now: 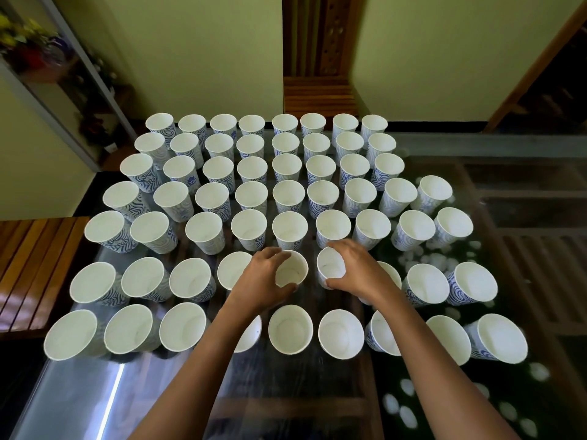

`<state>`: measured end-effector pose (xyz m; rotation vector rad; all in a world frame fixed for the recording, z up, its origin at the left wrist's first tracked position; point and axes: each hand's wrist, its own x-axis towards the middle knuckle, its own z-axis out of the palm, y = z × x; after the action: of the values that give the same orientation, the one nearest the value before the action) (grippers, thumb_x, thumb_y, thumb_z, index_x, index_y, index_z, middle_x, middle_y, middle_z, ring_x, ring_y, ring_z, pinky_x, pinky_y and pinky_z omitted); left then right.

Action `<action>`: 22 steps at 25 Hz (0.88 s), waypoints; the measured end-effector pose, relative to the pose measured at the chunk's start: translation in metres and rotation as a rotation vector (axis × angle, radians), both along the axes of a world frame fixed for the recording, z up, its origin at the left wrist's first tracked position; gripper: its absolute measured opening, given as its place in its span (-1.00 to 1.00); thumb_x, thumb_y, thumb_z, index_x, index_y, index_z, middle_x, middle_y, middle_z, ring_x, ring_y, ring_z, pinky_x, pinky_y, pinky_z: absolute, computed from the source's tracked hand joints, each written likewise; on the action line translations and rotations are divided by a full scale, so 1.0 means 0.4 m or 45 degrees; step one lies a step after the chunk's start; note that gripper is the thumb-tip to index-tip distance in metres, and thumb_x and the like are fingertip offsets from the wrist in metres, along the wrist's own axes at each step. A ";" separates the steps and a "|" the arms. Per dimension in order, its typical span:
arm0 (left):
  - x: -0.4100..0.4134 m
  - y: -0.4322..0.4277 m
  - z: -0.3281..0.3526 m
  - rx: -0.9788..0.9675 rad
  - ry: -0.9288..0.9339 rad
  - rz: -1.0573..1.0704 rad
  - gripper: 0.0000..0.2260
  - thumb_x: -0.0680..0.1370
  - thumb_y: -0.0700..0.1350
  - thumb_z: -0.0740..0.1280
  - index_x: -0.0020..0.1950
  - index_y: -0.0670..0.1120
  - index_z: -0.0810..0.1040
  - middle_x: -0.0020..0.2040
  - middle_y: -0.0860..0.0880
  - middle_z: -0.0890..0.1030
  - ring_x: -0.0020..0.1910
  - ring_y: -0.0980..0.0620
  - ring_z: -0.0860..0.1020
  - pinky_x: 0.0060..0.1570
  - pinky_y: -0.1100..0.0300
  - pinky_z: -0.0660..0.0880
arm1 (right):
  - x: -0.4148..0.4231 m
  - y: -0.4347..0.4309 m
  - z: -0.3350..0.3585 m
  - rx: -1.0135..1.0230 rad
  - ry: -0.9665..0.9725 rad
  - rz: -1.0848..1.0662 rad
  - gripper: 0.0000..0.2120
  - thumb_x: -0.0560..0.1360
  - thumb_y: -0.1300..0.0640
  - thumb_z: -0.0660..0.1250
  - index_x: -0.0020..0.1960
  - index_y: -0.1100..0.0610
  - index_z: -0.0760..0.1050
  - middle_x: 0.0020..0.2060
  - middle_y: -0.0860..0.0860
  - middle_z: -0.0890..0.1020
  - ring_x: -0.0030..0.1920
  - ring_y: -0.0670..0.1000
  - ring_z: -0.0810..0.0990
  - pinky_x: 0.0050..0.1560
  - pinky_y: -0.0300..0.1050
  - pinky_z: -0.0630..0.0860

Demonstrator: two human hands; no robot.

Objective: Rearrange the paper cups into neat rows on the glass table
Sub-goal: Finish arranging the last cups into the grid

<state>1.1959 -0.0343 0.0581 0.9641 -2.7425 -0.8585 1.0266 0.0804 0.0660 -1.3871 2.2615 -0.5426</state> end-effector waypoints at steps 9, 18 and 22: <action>-0.129 0.098 0.042 -0.056 0.067 -0.166 -0.48 0.40 -0.04 0.45 0.32 -0.11 0.44 0.36 -0.12 0.40 0.30 -0.09 0.39 0.23 0.13 0.33 | -0.104 0.160 0.042 -0.011 0.011 -0.171 -0.36 0.37 0.08 0.47 0.38 0.14 0.32 0.35 0.08 0.36 0.36 0.06 0.32 0.30 -0.12 0.24; -0.284 0.234 0.022 -0.025 -0.062 -0.316 -0.42 0.41 0.03 0.43 0.36 -0.11 0.38 0.36 -0.10 0.40 0.29 -0.06 0.38 0.24 0.16 0.32 | -0.236 0.304 0.029 0.148 0.014 -0.189 -0.29 0.29 0.06 0.51 0.37 0.05 0.31 0.36 0.02 0.35 0.35 0.04 0.29 0.30 -0.10 0.25; -0.306 0.246 0.021 -0.035 -0.108 -0.322 -0.41 0.40 0.05 0.44 0.37 -0.10 0.38 0.36 -0.10 0.40 0.29 -0.06 0.39 0.22 0.15 0.33 | -0.248 0.305 0.013 0.143 0.021 -0.127 -0.28 0.31 0.08 0.50 0.40 0.04 0.28 0.38 0.03 0.33 0.37 0.04 0.29 0.31 -0.10 0.25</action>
<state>1.0737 0.0640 0.0665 0.6722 -2.9864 -0.8296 0.9272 0.2023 0.0713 -1.2342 2.3456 -0.4298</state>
